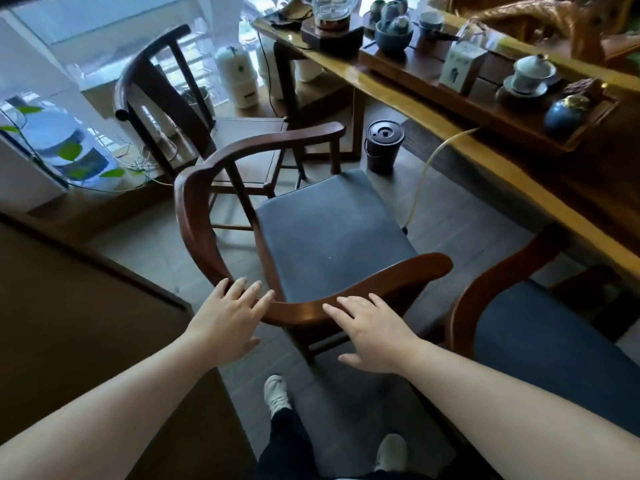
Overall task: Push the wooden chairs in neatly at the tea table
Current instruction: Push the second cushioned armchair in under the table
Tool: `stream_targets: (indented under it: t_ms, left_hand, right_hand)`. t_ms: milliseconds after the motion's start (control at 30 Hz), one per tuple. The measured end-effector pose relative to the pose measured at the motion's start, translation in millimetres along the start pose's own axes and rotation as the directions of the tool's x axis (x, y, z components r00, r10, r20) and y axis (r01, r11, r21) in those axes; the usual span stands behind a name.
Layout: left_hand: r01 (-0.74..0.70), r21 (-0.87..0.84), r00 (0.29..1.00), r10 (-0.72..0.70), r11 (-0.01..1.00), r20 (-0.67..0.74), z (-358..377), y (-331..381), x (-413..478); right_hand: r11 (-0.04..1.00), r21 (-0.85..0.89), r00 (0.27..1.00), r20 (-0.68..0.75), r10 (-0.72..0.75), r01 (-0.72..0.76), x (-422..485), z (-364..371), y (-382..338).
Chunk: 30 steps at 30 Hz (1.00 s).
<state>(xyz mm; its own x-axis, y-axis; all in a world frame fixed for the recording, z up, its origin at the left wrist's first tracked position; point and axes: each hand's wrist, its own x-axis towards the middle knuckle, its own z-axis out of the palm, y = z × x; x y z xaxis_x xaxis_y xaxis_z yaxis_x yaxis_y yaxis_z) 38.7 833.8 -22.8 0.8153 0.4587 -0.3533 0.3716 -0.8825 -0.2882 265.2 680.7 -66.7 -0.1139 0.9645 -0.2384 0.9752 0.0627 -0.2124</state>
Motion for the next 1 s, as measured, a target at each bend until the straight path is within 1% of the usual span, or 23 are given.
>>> stream_targets:
  t_ms: [100, 200, 400, 500, 633, 733, 800, 900, 1000]
  left_hand:
    - [-0.015, 0.010, 1.000, 0.015, 1.000, 0.018, 16, -39, 8]
    - [-0.064, 0.026, 0.997, 0.063, 0.998, 0.046, 31, -73, 21]
    - [-0.273, 0.106, 0.960, 0.264, 0.956, 0.089, 56, -125, 47]
    - [-0.338, 0.170, 0.940, 0.323, 0.926, 0.110, 58, -144, 55]
    - [-0.344, 0.195, 0.939, 0.340, 0.919, 0.055, 58, -153, 69]
    - [-0.361, 0.182, 0.932, 0.359, 0.915, 0.045, 60, -152, 75]
    - [-0.364, 0.170, 0.931, 0.363, 0.916, 0.034, 62, -153, 76]
    - [-0.349, 0.153, 0.936, 0.352, 0.925, 0.004, 62, -152, 75]
    - [-0.353, 0.126, 0.936, 0.352, 0.927, 0.026, 52, -141, 75]
  right_hand:
    - [1.000, -0.018, 1.000, 0.020, 0.015, -0.014, 44, 6, -21]
    - [0.998, -0.009, 0.996, 0.070, 0.060, -0.059, 85, 15, -44]
    - [0.993, 0.011, 0.984, 0.136, 0.113, -0.116, 142, 22, -80]
    - [0.988, 0.051, 0.981, 0.131, 0.141, -0.148, 159, 28, -89]
    - [0.976, 0.037, 0.954, 0.226, 0.199, -0.212, 166, 42, -84]
    - [0.974, 0.015, 0.945, 0.247, 0.214, -0.225, 163, 49, -72]
    - [0.980, 0.013, 0.951, 0.244, 0.191, -0.200, 163, 48, -67]
    - [0.992, 0.000, 0.957, 0.265, 0.118, -0.122, 164, 44, -61]
    - [0.995, -0.003, 0.946, 0.310, 0.094, -0.098, 156, 37, -52]
